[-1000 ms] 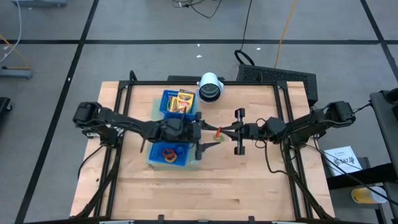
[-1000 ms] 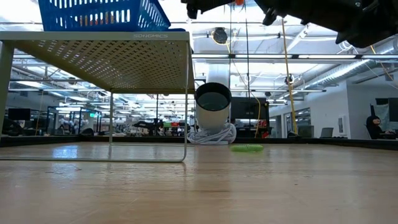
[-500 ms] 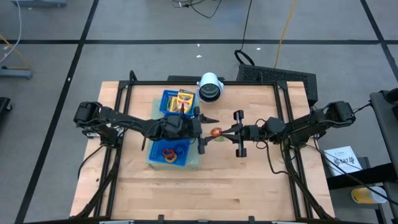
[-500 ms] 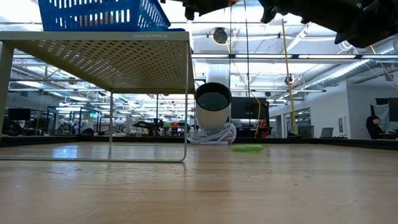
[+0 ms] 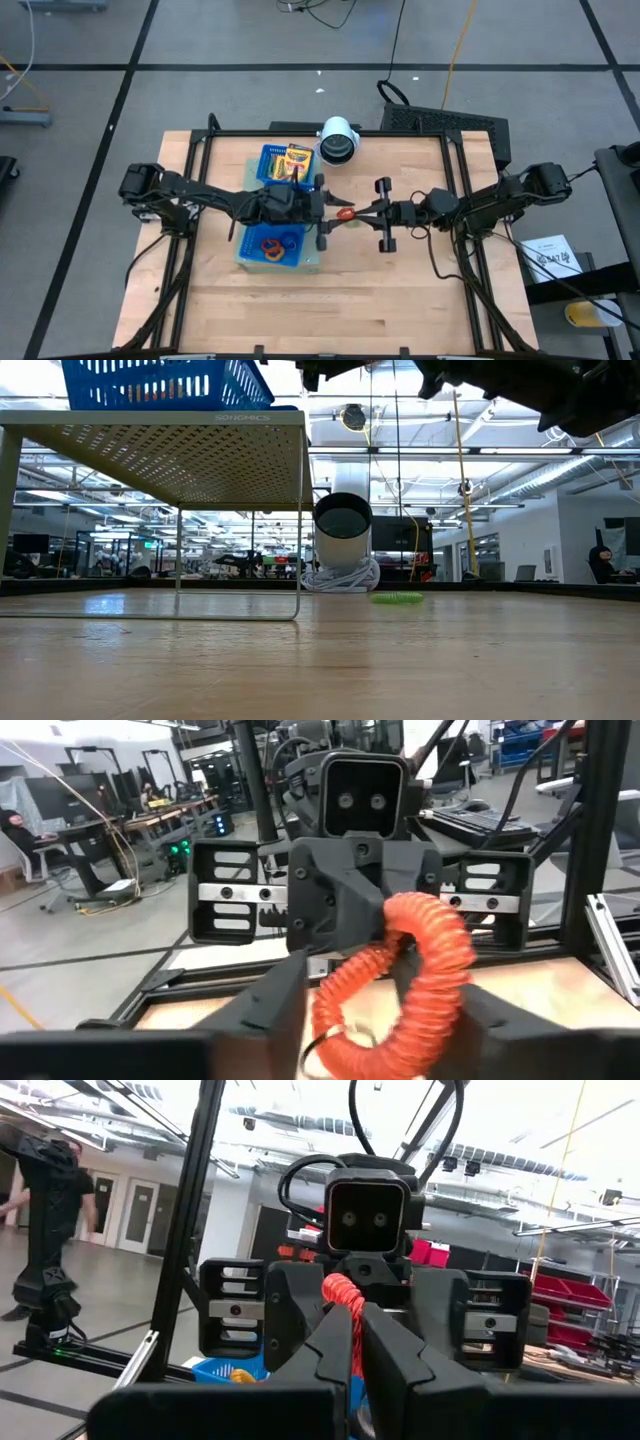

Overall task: Pick & Place Office Desk Supplies
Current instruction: Put the orange rubber band into the bottom blue bin on the shelf

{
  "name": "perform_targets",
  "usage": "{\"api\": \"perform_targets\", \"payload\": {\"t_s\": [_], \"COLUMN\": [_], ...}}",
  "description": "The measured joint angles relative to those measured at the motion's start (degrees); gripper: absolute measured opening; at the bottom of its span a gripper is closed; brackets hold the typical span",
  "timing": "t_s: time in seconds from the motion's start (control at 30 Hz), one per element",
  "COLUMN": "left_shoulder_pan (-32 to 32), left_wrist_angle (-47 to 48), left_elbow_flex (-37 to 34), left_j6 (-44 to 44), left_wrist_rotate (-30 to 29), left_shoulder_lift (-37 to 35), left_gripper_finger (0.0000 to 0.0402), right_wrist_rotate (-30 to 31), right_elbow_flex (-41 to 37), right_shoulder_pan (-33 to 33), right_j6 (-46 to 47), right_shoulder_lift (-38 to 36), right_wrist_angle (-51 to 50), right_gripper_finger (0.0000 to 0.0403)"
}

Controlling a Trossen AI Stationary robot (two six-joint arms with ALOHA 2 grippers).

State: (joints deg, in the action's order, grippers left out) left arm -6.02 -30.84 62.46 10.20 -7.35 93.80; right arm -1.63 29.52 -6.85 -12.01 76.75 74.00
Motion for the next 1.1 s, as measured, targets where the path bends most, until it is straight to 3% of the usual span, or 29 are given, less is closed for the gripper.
{"api": "perform_targets", "payload": {"t_s": [0.3, 0.5, 0.7, 0.87, 0.97, 1.1], "left_shoulder_pan": [0.0, 0.0, 0.1, 0.5, 0.5, -0.1], "left_wrist_angle": [1.1, 1.8, 3.3, 6.5, 8.8, 15.7], "left_elbow_flex": [0.0, 0.0, 0.0, 0.0, -0.1, -0.2], "left_j6": [0.0, -1.0, -1.5, -3.3, -4.5, -3.8], "left_wrist_rotate": [0.3, 0.5, 2.3, 6.8, 10.4, 12.5], "left_shoulder_lift": [0.0, 0.0, -1.2, -4.2, -6.5, -11.2], "left_gripper_finger": [0.0017, 0.0038, 0.0019, 0.0018, 0.003, 0.0013], "right_wrist_rotate": [0.2, 0.3, 2.3, 9.7, 12.1, 12.3], "right_elbow_flex": [0.0, 0.0, -0.2, -2.1, -4.2, -7.3], "right_shoulder_pan": [0.0, 0.0, 0.0, 0.0, 0.0, 0.0], "right_j6": [0.0, 1.0, 2.7, 3.9, 4.6, 5.5], "right_shoulder_lift": [0.0, -0.6, -6.0, -13.3, -16.9, -20.4], "right_wrist_angle": [-0.1, -2.4, -10.6, -18.8, -20.4, -19.6], "right_gripper_finger": [0.0004, 0.0022, 0.0106, 0.0176, 0.0201, 0.0214]}}
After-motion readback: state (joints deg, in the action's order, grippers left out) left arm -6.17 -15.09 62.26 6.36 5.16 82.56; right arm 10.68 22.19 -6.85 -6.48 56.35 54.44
